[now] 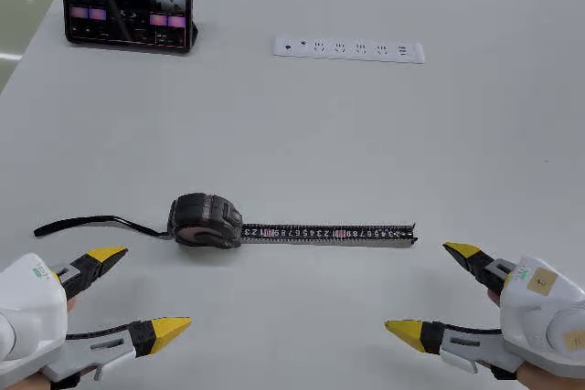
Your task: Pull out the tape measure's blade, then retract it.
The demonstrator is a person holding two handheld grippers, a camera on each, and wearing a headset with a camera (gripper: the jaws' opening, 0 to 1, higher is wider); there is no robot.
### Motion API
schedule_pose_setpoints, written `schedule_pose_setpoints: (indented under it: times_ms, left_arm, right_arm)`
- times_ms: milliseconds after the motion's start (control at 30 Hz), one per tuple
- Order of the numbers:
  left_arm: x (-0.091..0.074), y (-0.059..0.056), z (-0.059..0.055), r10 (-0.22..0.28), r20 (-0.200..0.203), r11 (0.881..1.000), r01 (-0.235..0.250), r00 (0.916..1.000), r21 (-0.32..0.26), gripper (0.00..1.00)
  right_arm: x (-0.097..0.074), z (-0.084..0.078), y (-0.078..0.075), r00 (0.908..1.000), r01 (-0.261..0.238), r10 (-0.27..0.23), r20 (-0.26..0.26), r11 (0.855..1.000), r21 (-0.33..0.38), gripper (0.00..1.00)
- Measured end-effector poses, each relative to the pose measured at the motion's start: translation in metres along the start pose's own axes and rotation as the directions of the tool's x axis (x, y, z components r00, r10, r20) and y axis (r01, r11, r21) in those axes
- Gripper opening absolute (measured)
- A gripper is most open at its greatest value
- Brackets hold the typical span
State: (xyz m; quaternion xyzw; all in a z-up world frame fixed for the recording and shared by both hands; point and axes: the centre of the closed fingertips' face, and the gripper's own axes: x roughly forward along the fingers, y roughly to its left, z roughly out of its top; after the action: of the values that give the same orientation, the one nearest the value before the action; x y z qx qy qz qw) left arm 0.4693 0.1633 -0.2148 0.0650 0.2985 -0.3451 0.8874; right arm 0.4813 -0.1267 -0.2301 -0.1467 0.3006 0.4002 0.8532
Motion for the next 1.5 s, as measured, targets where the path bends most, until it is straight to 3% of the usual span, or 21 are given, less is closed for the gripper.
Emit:
schedule_pose_setpoints:
  times_ms: [833, 1500]
  left_arm:
    - [0.003, 0.002, 0.008, -0.010, 0.007, 1.000, 0.009, 0.9999, 0.015, 0.74]
    - [0.002, 0.006, 0.018, -0.005, 0.020, 1.000, 0.005, 0.9998, 0.019, 0.73]
  right_arm:
    - [0.001, 0.001, 0.002, 0.9996, -0.026, 0.026, -0.006, 1.000, -0.014, 0.79]
    - [-0.001, 0.011, -0.006, 0.9999, -0.013, 0.013, 0.001, 1.000, -0.013, 0.79]
